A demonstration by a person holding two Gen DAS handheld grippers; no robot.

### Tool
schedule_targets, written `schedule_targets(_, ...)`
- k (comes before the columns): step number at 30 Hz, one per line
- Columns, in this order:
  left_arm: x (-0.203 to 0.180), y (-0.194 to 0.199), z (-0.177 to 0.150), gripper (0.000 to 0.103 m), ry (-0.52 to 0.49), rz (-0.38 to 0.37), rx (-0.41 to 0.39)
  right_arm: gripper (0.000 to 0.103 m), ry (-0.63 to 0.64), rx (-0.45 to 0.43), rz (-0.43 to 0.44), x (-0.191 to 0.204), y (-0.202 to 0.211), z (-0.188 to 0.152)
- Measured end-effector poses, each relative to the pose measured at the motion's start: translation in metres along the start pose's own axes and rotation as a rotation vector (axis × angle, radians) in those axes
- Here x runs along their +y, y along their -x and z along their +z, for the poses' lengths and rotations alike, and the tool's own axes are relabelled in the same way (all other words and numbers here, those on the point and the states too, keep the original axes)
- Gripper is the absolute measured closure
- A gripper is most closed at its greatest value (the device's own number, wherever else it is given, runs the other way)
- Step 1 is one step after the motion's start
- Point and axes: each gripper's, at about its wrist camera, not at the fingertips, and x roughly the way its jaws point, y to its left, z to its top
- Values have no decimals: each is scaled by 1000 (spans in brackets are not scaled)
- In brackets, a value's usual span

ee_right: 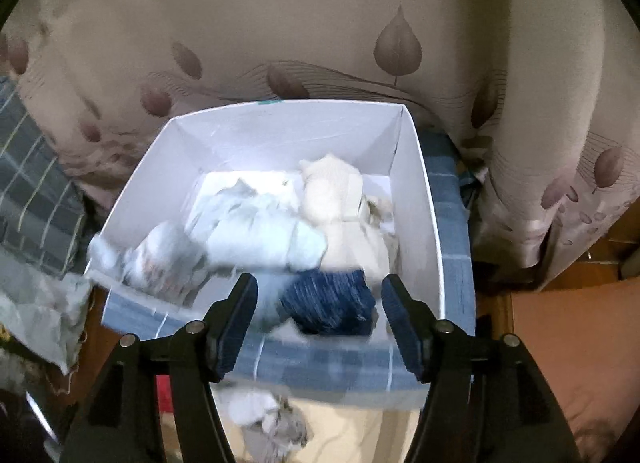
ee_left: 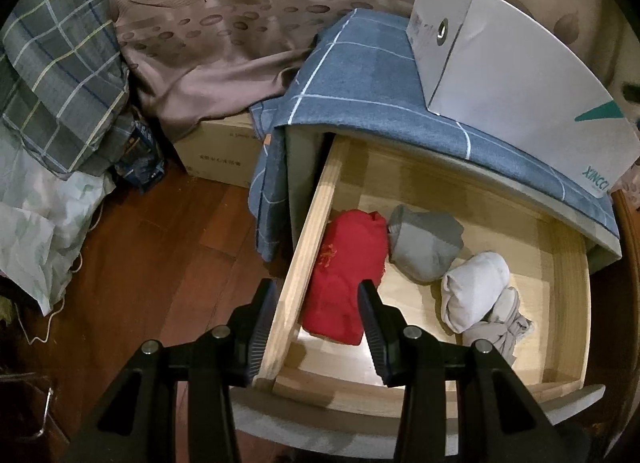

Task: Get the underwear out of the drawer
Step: 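Move the empty right tool back into the drawer toward taupe underwear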

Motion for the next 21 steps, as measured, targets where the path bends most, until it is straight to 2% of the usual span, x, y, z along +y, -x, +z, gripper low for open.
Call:
schedule_targets(6, 2, 1, 0, 60, -1, 0, 0, 34, 24, 52, 50, 3, 20, -54)
schedule_targets(8, 3, 1, 0, 60, 2, -2, 4, 34, 32, 107, 66, 6, 13, -78)
schedule_targets(14, 5, 1, 0, 60, 9, -1, 4, 34, 20, 355, 69, 28, -51, -150)
schedule_targets(17, 7, 1, 0, 60, 17, -6, 6, 34, -17, 458, 74, 37, -83, -174)
schedule_targets(21, 7, 1, 1, 60, 14, -10, 7, 34, -65, 524, 37, 42, -114, -189)
